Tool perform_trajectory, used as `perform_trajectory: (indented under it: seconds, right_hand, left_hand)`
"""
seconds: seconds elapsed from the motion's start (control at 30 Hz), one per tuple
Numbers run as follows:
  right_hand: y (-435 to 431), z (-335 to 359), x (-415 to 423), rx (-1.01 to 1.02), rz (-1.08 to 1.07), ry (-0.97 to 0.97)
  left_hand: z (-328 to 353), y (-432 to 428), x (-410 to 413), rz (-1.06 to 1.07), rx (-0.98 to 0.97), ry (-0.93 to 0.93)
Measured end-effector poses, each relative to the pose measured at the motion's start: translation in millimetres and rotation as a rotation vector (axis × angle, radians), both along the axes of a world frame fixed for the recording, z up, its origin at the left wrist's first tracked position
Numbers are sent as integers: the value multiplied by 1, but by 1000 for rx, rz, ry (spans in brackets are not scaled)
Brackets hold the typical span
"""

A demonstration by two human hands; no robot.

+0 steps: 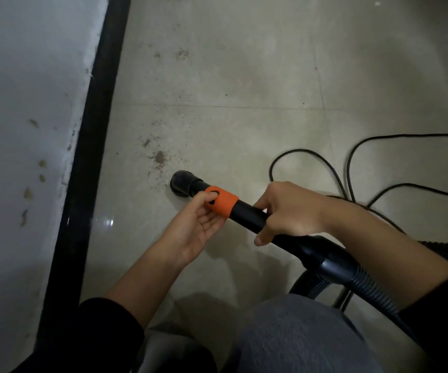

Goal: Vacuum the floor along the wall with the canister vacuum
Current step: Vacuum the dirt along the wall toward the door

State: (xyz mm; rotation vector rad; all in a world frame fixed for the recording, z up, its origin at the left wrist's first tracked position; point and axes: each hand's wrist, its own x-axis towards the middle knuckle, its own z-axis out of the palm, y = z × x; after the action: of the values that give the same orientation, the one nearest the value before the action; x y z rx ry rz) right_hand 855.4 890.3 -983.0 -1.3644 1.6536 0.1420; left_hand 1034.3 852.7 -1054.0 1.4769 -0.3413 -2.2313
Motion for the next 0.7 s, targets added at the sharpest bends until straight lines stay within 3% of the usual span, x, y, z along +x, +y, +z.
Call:
perform_trajectory:
  seconds: [0.7]
  right_hand:
    - [-20,-14,31,-64,83,-26]
  left_hand:
    - [-8,-8,30,133,-39,-58]
